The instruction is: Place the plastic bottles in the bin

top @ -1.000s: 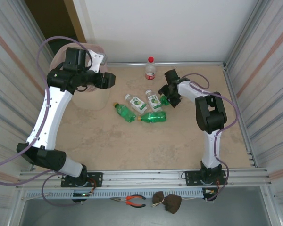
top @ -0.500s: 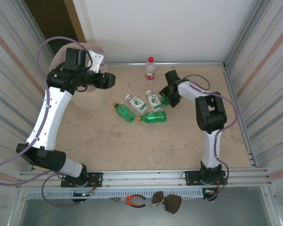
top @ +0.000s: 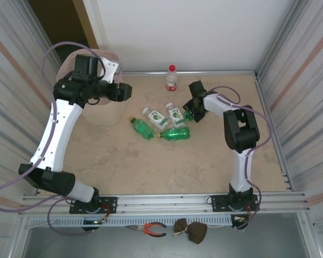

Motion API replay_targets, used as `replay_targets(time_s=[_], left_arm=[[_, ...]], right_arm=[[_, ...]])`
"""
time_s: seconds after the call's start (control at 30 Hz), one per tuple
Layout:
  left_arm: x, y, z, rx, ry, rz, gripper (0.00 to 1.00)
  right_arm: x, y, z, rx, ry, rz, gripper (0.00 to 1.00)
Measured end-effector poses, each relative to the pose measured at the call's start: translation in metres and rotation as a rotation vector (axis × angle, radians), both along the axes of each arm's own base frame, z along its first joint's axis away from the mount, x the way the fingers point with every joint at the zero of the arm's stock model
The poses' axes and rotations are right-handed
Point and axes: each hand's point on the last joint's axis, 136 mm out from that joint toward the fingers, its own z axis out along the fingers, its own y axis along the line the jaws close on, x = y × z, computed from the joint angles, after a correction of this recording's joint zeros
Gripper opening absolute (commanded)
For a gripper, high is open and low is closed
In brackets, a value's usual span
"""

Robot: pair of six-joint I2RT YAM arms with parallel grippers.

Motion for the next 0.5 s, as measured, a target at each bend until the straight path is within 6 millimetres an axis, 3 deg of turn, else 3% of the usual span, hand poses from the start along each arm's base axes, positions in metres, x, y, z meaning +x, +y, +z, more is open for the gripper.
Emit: replay_targets(time_s=[0.23, 0.37, 0.5], left_arm=[[0.003, -0.005, 0.006, -0.033, -0.023, -0.013, 0.7], [0.005, -0.01, 0.009, -0.069, -0.037, -0.024, 0.7], [0.001, -0.016, 0.017, -0.121, -0.071, -0.045, 0.7]], right_arm=[[-0.016, -0.015, 0.015, -0.032, -0.036, 0.023, 0.6], [-0.026, -0.018, 0.045, -0.033, -0.143, 0.093, 0.58], [-0.033, -0.017, 0.091, -0.034, -0.298, 0.202, 0.57]])
